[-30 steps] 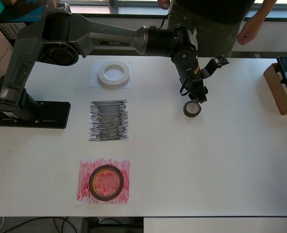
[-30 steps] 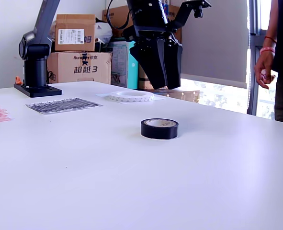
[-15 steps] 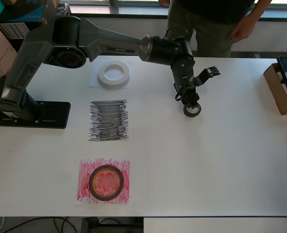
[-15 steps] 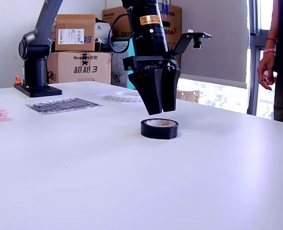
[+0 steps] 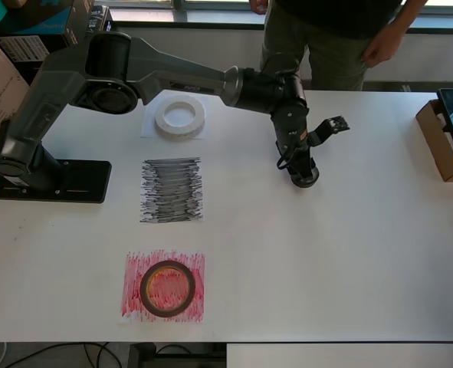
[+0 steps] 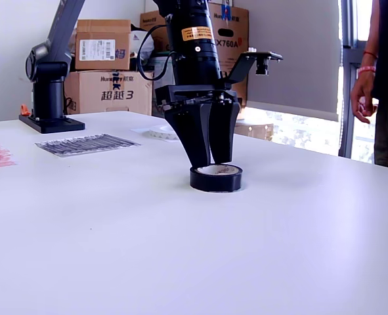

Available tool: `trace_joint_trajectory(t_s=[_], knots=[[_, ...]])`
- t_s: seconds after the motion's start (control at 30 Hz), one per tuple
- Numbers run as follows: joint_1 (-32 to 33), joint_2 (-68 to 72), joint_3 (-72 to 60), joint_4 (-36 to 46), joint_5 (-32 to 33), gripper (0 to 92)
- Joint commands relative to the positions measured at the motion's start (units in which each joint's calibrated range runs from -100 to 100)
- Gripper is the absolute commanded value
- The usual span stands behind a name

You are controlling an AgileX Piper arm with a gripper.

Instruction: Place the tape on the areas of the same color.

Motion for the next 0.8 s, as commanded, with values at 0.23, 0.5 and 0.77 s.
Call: trace_joint_trajectory(t_s=[0.23, 0.5, 0.77], knots=[[1.86, 0.28, -3.29, 0.22, 0.19, 59.7], [2.02, -0.09, -4.57, 0.65, 0.19, 59.7], [2.1, 0.56, -6.47, 0.56, 0.19, 59.7]])
